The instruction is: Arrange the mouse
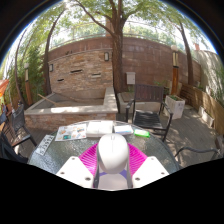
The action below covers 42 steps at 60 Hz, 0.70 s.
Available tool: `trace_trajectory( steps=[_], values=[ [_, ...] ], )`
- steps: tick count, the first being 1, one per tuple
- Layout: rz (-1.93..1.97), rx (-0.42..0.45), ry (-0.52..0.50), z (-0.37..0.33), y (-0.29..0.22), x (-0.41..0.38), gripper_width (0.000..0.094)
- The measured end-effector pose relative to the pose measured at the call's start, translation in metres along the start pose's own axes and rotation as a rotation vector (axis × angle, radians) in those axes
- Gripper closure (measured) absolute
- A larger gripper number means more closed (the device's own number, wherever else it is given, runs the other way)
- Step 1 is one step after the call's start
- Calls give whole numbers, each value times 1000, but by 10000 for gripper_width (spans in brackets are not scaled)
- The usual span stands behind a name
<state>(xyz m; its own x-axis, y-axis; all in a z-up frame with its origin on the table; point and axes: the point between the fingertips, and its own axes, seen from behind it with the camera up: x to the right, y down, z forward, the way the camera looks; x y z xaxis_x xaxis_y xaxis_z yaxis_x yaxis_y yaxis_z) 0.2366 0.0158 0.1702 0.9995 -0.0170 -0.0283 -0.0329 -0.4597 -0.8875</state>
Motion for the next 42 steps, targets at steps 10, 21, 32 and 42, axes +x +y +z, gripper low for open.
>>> trace_trajectory(
  steps=[10, 21, 32, 42],
  values=[
    [13, -214, -11, 76, 99, 15, 556],
    [-12, -288, -26, 98, 141, 16, 457],
    [-17, -303, -21, 75, 144, 15, 84],
    [-16, -246, 34, 11, 107, 10, 73]
  ],
)
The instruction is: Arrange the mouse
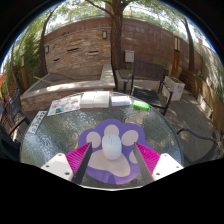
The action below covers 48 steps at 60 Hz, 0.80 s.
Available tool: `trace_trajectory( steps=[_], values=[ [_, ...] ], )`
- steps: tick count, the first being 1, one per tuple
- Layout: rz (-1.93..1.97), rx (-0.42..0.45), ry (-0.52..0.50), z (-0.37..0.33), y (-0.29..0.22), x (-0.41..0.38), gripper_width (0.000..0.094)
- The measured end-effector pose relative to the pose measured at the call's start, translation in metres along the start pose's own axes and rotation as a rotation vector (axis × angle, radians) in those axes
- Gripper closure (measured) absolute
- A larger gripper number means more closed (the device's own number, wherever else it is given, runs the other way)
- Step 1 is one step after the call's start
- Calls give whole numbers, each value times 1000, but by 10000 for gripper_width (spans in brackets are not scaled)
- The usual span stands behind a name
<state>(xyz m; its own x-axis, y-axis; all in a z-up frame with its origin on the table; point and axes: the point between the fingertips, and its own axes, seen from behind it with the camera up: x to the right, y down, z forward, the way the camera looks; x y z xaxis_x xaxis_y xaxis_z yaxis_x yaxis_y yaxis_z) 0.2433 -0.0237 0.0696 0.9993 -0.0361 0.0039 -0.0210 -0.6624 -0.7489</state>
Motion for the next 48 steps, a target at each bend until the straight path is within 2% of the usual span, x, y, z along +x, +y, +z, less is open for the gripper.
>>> trace_trajectory(
  steps=[10, 25, 35, 48],
  values=[
    [6, 47, 49, -94, -3, -11, 84],
    [-22, 75, 106, -208, 26, -31, 85],
    [-33, 93, 111, -245, 37, -39, 86],
    [-42, 113, 116, -260, 40, -49, 89]
  ],
)
